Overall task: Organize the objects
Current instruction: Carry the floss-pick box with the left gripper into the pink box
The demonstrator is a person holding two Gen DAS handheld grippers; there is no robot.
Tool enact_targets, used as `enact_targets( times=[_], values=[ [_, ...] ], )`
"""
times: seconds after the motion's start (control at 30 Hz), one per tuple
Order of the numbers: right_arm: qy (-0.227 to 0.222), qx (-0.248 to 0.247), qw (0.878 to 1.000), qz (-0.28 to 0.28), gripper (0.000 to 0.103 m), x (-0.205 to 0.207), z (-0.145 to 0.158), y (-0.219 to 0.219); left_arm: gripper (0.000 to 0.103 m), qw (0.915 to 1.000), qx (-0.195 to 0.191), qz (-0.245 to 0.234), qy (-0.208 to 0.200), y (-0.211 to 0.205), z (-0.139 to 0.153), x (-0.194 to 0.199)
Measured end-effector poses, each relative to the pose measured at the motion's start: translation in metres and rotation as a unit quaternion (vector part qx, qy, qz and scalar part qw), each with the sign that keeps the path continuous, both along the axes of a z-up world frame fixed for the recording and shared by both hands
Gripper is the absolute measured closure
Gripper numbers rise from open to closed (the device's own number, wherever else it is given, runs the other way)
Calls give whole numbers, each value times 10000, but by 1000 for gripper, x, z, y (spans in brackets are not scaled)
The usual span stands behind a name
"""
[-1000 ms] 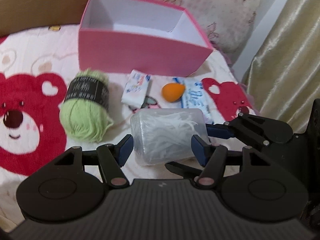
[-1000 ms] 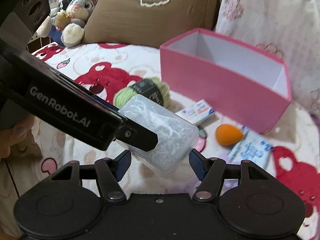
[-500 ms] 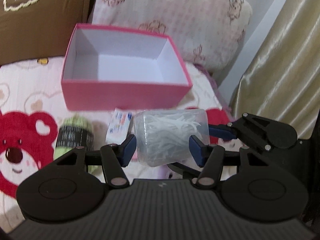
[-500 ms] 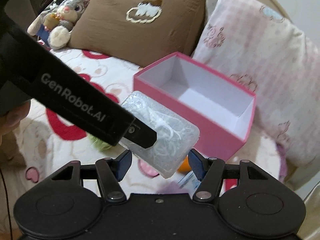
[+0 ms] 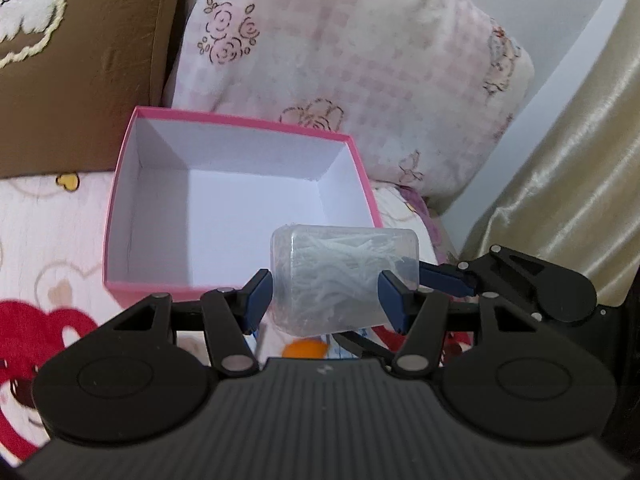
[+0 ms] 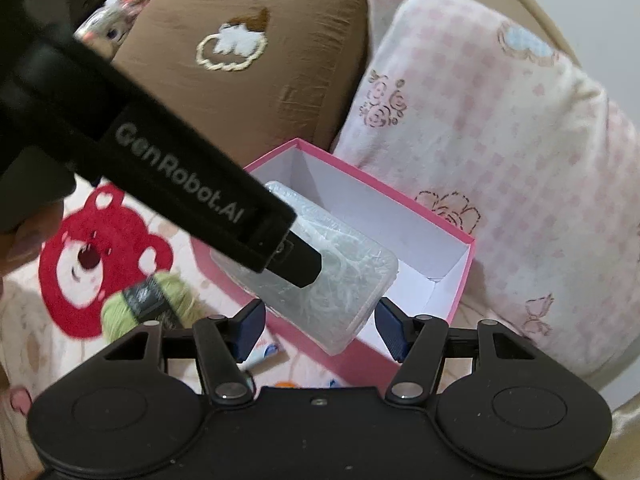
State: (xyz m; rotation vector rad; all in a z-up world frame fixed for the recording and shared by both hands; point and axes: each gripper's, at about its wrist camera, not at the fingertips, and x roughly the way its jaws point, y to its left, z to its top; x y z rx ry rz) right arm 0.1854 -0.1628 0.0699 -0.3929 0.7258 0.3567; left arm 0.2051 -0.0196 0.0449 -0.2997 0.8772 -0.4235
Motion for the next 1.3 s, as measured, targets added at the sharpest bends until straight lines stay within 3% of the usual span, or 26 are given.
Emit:
enact_targets(
  times=[0.23,0.47,0.73,1.07,1.3],
  values=[
    [248,167,9995,-85,37,66,-6,-13,46,9996,34,73,259,-7,-8,73],
    [565,-39,9983,-169,37,124,-42,-21,48,9979,-27,192,623,-18,-47,133],
    [930,-146,9946,-430,38,157,-66,-7,52,9957,-315,262,831,0,-74,162],
    [1246,-394,9905,-422,38,182,-110,10,49,9915,-268,498,1171,4,-118,183],
    [1428,-546,9878,-283,39,186,-125,11,54,9833,-618,721,1552,10,-137,188]
  ],
)
